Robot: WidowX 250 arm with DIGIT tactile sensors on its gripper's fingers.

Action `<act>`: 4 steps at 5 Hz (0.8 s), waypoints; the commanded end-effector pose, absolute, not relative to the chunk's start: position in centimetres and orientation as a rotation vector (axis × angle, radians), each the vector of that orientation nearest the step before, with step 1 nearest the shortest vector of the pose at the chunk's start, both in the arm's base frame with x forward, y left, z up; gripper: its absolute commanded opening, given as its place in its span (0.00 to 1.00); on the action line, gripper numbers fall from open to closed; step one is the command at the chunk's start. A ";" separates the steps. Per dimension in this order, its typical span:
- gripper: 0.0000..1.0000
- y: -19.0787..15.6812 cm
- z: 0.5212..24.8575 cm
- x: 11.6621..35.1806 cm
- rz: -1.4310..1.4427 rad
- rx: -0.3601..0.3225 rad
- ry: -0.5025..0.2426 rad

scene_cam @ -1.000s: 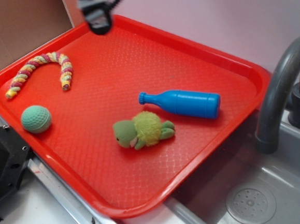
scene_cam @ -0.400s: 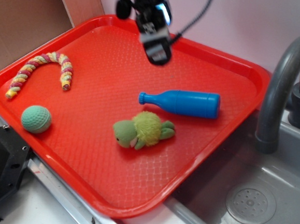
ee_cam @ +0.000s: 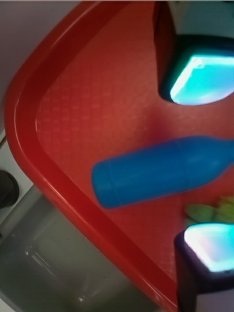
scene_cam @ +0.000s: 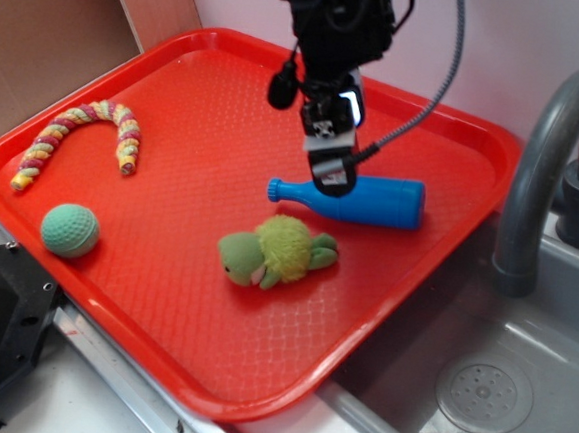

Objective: Grab the blue bottle.

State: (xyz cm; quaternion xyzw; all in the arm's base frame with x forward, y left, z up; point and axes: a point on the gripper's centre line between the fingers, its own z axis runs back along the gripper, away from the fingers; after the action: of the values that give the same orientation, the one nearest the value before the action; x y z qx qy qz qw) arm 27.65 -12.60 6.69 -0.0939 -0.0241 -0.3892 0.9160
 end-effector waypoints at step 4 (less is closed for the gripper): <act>0.00 -14.6 3.1 27.4 -0.932 -0.130 0.040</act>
State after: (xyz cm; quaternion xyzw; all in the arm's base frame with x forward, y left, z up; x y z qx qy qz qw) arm 27.70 -13.71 2.32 -0.0629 0.0324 -0.4447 0.8929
